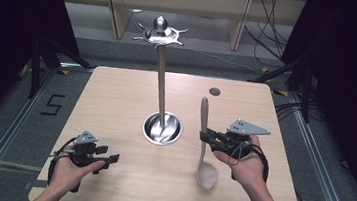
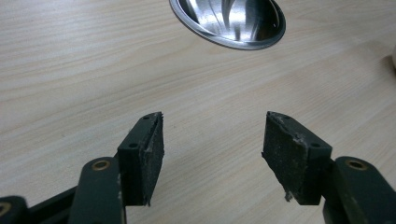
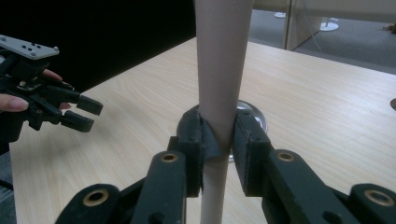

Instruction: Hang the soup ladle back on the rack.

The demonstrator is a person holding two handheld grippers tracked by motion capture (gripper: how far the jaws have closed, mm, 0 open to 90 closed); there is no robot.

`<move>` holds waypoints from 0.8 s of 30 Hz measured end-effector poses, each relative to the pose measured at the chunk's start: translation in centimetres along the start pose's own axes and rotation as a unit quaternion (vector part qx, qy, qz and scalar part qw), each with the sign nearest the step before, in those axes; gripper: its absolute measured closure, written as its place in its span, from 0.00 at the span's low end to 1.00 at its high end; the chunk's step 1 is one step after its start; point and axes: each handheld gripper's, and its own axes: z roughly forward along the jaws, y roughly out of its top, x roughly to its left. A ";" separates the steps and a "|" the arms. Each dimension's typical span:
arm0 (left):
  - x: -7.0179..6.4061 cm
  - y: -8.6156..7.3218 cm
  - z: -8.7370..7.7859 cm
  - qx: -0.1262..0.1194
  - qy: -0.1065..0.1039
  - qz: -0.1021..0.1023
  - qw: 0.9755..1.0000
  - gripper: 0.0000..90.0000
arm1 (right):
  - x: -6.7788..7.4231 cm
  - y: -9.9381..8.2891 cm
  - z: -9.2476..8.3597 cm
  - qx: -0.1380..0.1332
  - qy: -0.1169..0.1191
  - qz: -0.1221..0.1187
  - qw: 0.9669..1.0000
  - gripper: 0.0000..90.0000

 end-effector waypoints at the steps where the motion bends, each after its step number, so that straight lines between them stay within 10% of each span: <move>1: 0.0 0.0 0.0 -0.002 0.003 0.000 1.000 0.42 | 0.1 0.1 0.0 -0.001 -0.002 0.003 1.000 0.84; 15: -0.6 1.2 -0.9 -0.078 -0.022 -0.015 0.997 0.41 | 0.6 0.6 0.7 -0.030 -0.018 0.001 0.999 0.84; 24: -4.4 6.0 -2.8 -0.172 -0.078 0.029 0.982 0.41 | 1.3 1.8 0.8 -0.038 -0.025 -0.026 0.999 0.84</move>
